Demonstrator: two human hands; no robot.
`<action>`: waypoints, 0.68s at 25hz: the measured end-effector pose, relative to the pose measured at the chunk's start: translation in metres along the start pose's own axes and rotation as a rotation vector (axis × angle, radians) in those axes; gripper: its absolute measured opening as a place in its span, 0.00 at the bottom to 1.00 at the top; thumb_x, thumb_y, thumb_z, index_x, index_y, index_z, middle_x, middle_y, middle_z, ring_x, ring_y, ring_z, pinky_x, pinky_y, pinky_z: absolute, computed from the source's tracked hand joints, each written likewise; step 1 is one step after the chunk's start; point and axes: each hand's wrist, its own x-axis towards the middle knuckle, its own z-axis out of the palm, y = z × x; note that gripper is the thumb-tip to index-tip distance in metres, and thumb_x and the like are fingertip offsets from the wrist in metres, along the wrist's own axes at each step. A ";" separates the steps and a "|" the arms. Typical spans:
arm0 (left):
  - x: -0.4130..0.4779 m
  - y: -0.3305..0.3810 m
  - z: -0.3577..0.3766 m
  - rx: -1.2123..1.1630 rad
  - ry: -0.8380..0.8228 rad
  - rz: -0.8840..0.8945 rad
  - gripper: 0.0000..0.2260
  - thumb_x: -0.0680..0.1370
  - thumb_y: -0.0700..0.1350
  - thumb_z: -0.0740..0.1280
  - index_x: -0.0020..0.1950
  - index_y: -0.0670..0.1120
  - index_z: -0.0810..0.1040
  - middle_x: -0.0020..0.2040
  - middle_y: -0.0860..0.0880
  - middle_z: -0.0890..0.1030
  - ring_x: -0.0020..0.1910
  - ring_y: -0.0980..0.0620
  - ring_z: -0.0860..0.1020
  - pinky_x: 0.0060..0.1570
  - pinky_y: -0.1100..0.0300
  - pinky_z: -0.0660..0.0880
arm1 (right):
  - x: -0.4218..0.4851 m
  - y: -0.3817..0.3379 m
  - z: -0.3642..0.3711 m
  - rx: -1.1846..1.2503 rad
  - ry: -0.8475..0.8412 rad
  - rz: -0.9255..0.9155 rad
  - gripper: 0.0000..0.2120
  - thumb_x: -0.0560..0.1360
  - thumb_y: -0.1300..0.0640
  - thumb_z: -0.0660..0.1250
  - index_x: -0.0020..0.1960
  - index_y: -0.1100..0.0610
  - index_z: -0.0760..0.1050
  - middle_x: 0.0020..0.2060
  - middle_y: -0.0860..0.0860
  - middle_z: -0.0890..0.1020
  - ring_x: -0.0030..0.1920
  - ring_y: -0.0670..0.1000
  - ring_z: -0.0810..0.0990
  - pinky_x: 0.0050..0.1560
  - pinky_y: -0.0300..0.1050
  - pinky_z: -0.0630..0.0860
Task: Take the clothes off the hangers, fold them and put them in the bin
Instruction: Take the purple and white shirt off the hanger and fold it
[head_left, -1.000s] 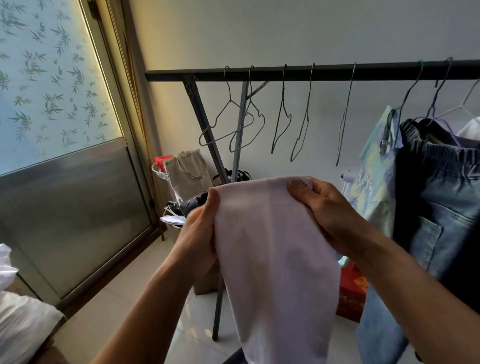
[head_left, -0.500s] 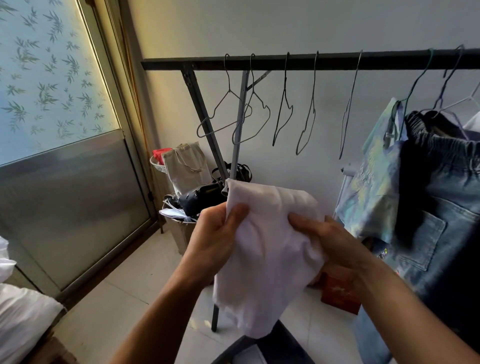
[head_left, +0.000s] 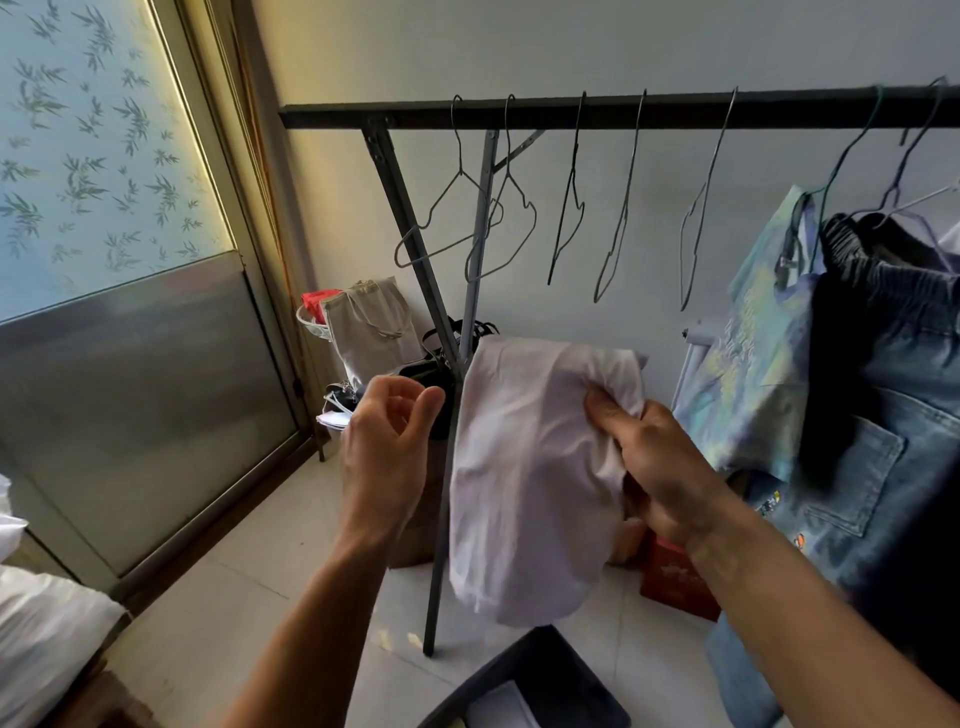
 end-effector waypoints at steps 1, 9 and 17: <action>-0.010 0.003 0.001 -0.109 -0.041 -0.064 0.06 0.78 0.47 0.67 0.47 0.45 0.78 0.38 0.48 0.80 0.34 0.53 0.78 0.32 0.65 0.75 | 0.002 0.004 0.003 -0.048 0.052 -0.028 0.12 0.80 0.54 0.63 0.42 0.57 0.78 0.28 0.52 0.80 0.25 0.48 0.78 0.23 0.35 0.69; -0.053 -0.004 0.023 -0.918 -0.297 -0.757 0.22 0.79 0.54 0.60 0.61 0.36 0.77 0.54 0.39 0.84 0.53 0.43 0.83 0.51 0.53 0.81 | 0.000 0.060 0.043 0.232 0.027 0.104 0.12 0.81 0.56 0.60 0.57 0.60 0.78 0.52 0.56 0.85 0.52 0.53 0.84 0.51 0.47 0.81; -0.035 -0.042 0.001 -1.084 -0.042 -0.934 0.17 0.68 0.44 0.73 0.54 0.40 0.80 0.51 0.39 0.85 0.51 0.41 0.82 0.54 0.43 0.79 | -0.006 0.114 0.085 0.567 0.028 0.283 0.15 0.81 0.57 0.58 0.65 0.59 0.74 0.57 0.57 0.83 0.55 0.55 0.83 0.44 0.44 0.82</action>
